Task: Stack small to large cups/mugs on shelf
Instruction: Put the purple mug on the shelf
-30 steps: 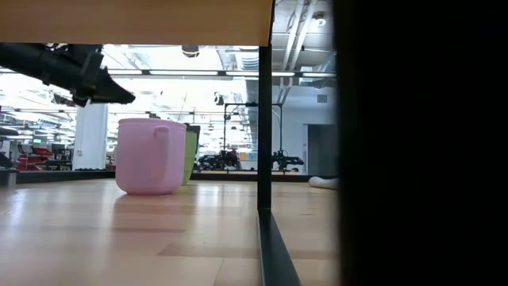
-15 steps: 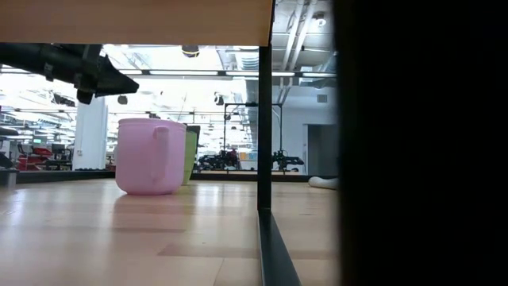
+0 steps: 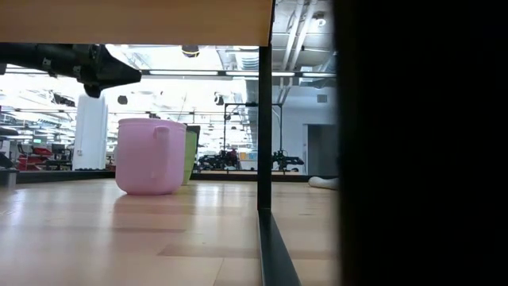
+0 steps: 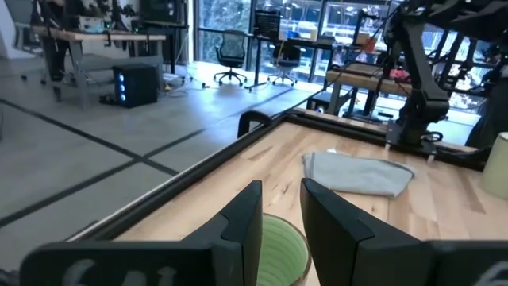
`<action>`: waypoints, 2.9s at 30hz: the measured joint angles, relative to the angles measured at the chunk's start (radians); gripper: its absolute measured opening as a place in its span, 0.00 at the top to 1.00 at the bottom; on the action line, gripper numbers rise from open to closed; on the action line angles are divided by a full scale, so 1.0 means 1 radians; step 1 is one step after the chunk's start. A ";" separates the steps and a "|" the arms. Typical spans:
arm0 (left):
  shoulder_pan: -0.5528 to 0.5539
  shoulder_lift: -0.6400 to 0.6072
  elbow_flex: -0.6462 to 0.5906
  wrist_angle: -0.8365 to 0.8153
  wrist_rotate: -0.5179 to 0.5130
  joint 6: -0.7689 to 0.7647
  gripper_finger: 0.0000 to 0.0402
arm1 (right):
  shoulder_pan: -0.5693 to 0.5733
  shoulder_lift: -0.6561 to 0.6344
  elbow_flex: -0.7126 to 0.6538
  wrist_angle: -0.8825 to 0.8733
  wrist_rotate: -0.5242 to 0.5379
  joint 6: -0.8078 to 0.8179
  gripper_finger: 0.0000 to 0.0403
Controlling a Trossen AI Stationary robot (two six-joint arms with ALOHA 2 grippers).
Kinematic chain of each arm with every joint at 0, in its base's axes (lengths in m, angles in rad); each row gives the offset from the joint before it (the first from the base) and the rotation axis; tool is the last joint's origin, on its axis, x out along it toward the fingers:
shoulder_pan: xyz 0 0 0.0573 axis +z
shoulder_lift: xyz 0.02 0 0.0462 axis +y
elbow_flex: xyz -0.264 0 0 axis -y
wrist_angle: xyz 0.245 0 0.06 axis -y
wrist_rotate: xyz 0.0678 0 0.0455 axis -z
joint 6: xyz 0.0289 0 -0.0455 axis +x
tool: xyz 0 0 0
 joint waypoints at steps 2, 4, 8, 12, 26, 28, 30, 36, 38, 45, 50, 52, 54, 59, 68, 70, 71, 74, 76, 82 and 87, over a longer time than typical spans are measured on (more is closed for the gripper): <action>0.000 0.000 0.000 0.008 -0.001 0.008 0.81 | -0.013 -0.059 -0.053 0.060 0.015 -0.054 0.46; 0.000 0.000 0.000 0.022 -0.005 0.011 0.81 | -0.038 -0.107 -0.098 0.135 0.009 -0.126 0.46; 0.000 0.000 0.000 0.043 -0.009 0.020 0.81 | -0.105 -0.178 -0.177 0.338 -0.058 -0.357 0.46; 0.000 0.000 0.000 0.050 -0.038 0.023 0.81 | -0.229 -0.241 -0.251 0.633 -0.268 -0.662 0.46; 0.000 0.000 0.000 0.045 -0.062 0.063 0.81 | -0.704 -0.502 -0.509 0.834 -0.732 -0.783 0.46; 0.000 0.000 0.000 0.045 -0.062 0.064 0.81 | -0.744 -0.536 -0.539 0.854 -0.734 -0.783 0.46; 0.000 0.000 0.000 0.041 -0.062 0.064 0.81 | -0.776 -0.576 -0.563 0.860 -0.736 -0.779 0.46; 0.000 0.000 0.000 0.019 -0.062 0.063 0.81 | -0.823 -0.690 -0.634 0.882 -0.846 -0.757 0.46; 0.000 0.000 0.000 0.017 -0.061 0.050 0.81 | -0.832 -0.729 -0.661 0.885 -0.846 -0.757 0.46; 0.000 0.067 0.000 0.031 0.000 -0.004 0.81 | -0.846 -0.787 -0.721 0.905 -0.843 -0.741 0.46; -0.019 0.182 0.007 0.111 0.074 -0.056 0.81 | -0.846 -0.771 -0.720 0.904 -0.834 -0.738 0.46; -0.037 0.236 0.040 0.111 0.090 -0.055 0.81 | -0.846 -0.771 -0.720 0.902 -0.834 -0.739 0.46; -0.063 0.292 0.085 0.106 0.101 -0.038 0.81 | -0.846 -0.771 -0.720 0.900 -0.834 -0.739 0.46; -0.159 0.442 0.246 -0.009 0.090 0.014 0.81 | -0.846 -0.771 -0.720 0.877 -0.833 -0.756 0.46; -0.430 0.763 0.575 -0.400 -0.256 0.068 0.81 | -0.846 -0.771 -0.720 0.787 -0.782 -0.739 0.46; -0.489 0.826 0.641 -0.491 -0.304 0.062 0.81 | -0.846 -0.771 -0.719 0.765 -0.779 -0.727 0.46; -0.513 0.853 0.672 -0.531 -0.318 0.052 0.81 | -0.846 -0.771 -0.719 0.753 -0.779 -0.722 0.46; -0.574 0.922 0.745 -0.607 -0.344 0.015 0.81 | -0.846 -0.771 -0.719 0.724 -0.779 -0.710 0.46; -0.606 0.956 0.778 -0.627 -0.346 -0.008 0.81 | -0.846 -0.771 -0.719 0.710 -0.780 -0.704 0.46; -0.685 1.016 0.827 -0.688 -0.344 -0.032 0.81 | -0.846 -0.771 -0.719 0.684 -0.781 -0.693 0.46; -0.724 1.028 0.828 -0.715 -0.344 -0.141 0.81 | -0.846 -0.771 -0.719 0.649 -0.782 -0.667 0.46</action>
